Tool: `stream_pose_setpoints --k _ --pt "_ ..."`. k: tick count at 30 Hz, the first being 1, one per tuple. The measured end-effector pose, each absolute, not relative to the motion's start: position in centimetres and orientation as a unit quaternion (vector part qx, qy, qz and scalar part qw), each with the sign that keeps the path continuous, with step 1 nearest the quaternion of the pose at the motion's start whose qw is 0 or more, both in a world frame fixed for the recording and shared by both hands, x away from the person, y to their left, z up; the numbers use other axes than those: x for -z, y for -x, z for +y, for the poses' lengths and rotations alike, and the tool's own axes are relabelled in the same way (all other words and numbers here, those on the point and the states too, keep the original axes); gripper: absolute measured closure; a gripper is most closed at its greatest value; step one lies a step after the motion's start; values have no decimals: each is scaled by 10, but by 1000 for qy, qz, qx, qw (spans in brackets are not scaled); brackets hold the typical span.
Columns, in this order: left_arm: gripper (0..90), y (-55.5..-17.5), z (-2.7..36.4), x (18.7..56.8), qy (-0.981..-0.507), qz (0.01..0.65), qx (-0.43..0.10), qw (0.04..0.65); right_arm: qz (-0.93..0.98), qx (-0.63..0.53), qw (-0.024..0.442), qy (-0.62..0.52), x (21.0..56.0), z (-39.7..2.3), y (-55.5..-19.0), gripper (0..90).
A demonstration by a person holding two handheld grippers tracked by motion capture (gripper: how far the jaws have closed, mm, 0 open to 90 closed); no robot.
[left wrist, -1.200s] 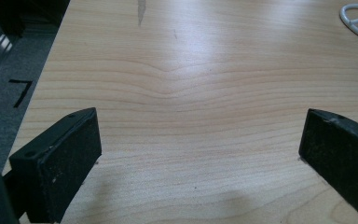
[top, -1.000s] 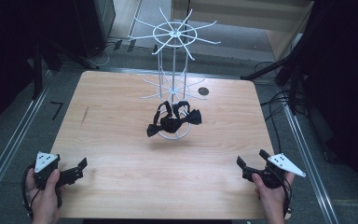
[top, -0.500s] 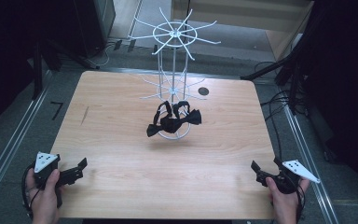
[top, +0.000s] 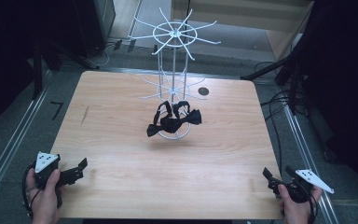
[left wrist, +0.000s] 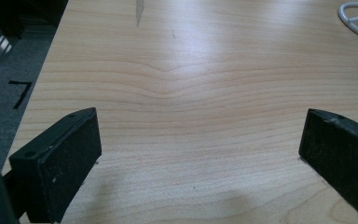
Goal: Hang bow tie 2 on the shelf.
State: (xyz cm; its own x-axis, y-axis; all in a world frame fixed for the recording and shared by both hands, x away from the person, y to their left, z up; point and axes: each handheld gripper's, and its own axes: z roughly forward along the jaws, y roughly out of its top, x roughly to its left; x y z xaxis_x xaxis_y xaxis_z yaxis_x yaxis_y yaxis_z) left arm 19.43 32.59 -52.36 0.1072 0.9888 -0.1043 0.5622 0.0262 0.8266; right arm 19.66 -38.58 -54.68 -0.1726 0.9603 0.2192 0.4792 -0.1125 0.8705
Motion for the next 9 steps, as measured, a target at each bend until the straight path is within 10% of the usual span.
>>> stream_pose_setpoints --k 9 --pt "0 -195 325 524 -641 606 -278 380 625 -452 261 -581 547 -378 -195 36"
